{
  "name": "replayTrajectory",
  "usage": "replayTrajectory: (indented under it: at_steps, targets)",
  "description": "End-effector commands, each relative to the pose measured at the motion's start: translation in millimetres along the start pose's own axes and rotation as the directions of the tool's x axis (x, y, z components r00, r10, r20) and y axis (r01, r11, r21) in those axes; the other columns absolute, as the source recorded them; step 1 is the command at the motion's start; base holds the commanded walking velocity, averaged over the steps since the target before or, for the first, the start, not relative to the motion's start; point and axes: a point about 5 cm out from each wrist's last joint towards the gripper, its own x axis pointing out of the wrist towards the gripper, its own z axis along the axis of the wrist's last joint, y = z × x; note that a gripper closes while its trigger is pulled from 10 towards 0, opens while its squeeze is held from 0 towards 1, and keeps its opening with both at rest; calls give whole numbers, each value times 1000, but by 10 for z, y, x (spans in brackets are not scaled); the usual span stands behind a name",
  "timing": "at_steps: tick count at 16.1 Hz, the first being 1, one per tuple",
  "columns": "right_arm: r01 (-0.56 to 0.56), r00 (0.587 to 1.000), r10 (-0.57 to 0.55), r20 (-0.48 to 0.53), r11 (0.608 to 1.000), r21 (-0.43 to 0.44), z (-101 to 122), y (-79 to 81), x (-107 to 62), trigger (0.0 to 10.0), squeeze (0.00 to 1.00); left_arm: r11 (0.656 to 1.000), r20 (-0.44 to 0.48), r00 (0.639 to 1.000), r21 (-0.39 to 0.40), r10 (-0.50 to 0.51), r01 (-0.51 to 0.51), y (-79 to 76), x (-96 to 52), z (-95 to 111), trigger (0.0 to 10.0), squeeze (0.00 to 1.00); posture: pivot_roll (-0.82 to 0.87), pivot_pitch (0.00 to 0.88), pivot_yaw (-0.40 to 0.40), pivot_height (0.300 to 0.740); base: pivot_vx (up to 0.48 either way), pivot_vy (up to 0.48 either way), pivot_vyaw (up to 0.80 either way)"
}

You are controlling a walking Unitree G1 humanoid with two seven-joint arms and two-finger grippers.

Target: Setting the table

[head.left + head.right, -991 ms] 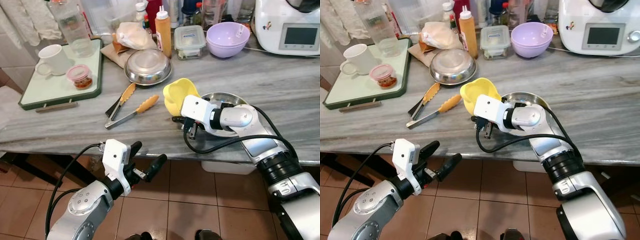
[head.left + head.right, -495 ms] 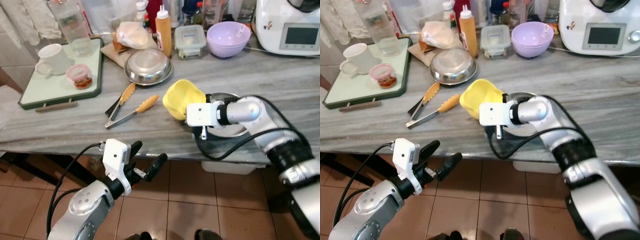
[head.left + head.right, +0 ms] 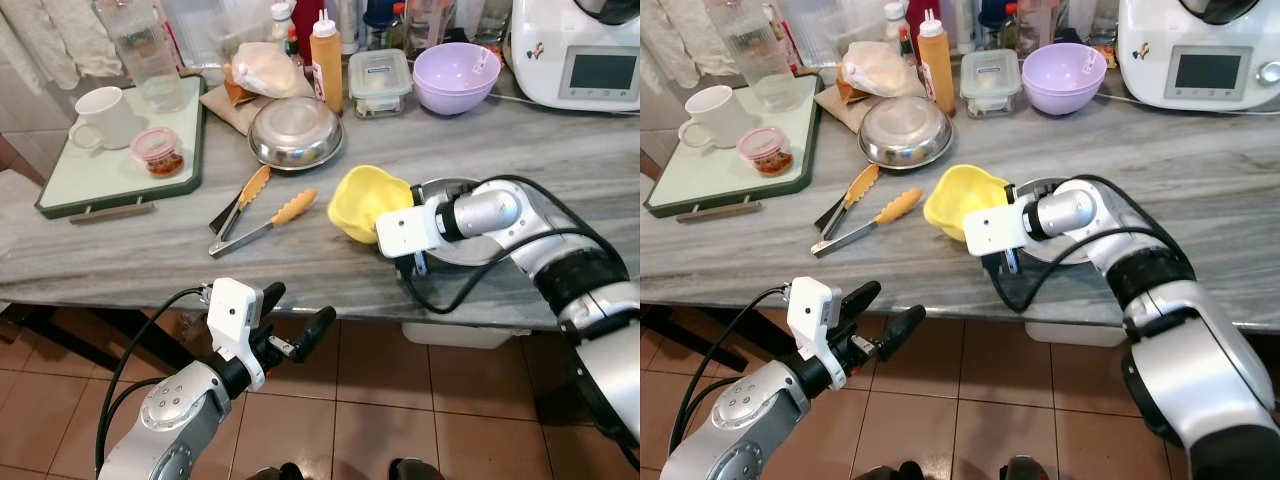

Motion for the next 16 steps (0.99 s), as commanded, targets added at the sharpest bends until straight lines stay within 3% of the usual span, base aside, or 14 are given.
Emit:
replayTrajectory:
  at_steps: [1, 11, 16]
  targets:
    - [13, 1000, -13, 5, 999, -45, 54, -61, 16, 10000, 1000, 1000, -28, 999, 1, 17, -17, 28, -35, -48, 10000, 0, -232, 176, 102, 740, 0, 0, 0]
    - [245, 968, -238, 77, 964, -99, 110, -185, -39, 10000, 1000, 1000, -47, 999, 11, 20, -19, 58, -35, -64, 10000, 0, -232, 168, 122, 740, 0, 0, 0]
    - [423, 899, -416, 139, 906, -21, 127, -214, -126, 10000, 1000, 1000, -47, 999, 15, 18, -17, 66, -32, -49, 10000, 0, -233, 166, 125, 740, 0, 0, 0]
